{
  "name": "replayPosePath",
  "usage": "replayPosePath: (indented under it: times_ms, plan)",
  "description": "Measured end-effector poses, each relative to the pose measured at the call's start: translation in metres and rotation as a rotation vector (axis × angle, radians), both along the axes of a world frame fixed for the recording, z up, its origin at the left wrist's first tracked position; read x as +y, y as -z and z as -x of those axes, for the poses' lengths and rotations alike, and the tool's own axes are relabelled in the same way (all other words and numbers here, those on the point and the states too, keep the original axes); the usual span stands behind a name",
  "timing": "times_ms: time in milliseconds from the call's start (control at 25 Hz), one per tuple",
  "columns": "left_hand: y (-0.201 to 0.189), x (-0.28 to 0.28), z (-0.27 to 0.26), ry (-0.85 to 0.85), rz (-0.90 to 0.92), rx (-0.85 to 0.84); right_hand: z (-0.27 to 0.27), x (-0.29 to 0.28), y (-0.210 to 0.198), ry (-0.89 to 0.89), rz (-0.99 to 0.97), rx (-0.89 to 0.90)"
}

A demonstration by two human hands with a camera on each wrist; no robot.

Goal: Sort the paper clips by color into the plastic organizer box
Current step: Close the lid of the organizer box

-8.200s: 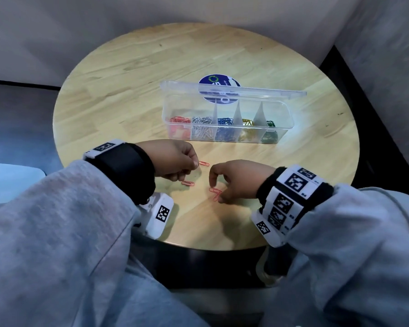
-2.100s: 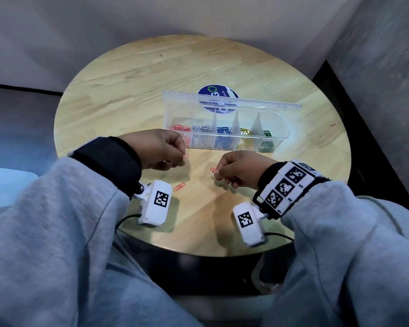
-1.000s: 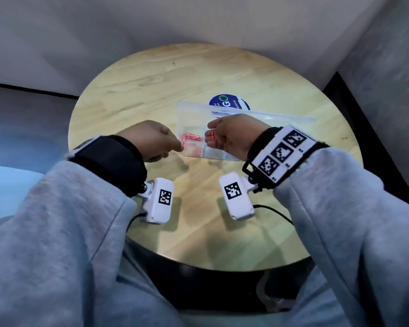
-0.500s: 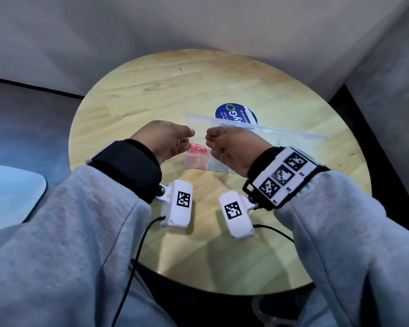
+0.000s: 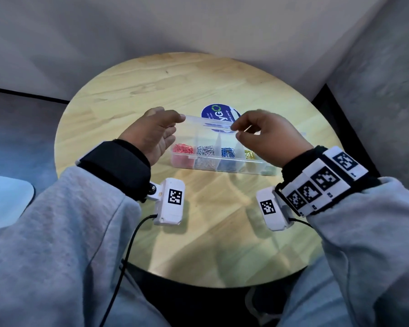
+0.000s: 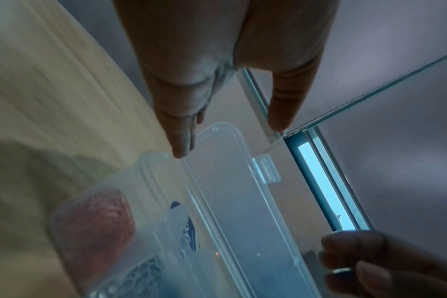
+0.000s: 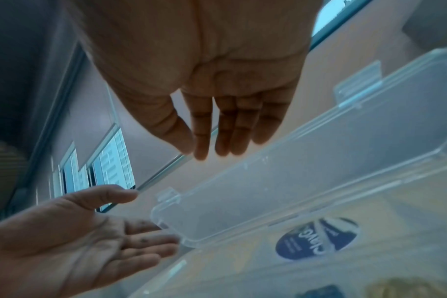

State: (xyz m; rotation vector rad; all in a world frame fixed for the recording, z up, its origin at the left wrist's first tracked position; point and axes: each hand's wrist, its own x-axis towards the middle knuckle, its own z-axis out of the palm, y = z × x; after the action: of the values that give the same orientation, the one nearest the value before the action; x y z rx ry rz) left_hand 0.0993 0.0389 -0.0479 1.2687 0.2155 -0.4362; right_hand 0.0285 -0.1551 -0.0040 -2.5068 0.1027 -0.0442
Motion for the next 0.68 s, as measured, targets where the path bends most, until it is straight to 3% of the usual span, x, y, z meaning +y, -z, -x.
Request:
replayPosePath:
  times_ms: [40,120,240,320,400,520,680]
  plan:
    - [-0.001,0.002,0.001,-0.022,-0.068,-0.042,-0.001,-0.005,0.000,0.017,0.084,-0.086]
    - [-0.001,0.007,0.001,-0.045,-0.372,-0.181,-0.004,-0.017,0.003,0.042,0.283,-0.153]
    - [0.001,0.012,0.003,0.040,-0.840,-0.554,-0.006,-0.042,0.015,0.043,0.560,0.119]
    - [0.002,0.010,0.008,0.237,-0.979,-0.732,-0.002,-0.056,0.024,0.020,0.589,0.233]
    - [0.006,0.005,0.012,0.393,-1.050,-0.730,0.005,-0.064,0.033,-0.005,0.534,0.294]
    - [0.013,0.002,0.016,0.500,-1.184,-0.645,0.014,-0.063,0.045,-0.023,0.511,0.338]
    - [0.019,-0.002,0.013,0.634,-1.269,-0.653,0.015,-0.061,0.053,-0.023,0.546,0.331]
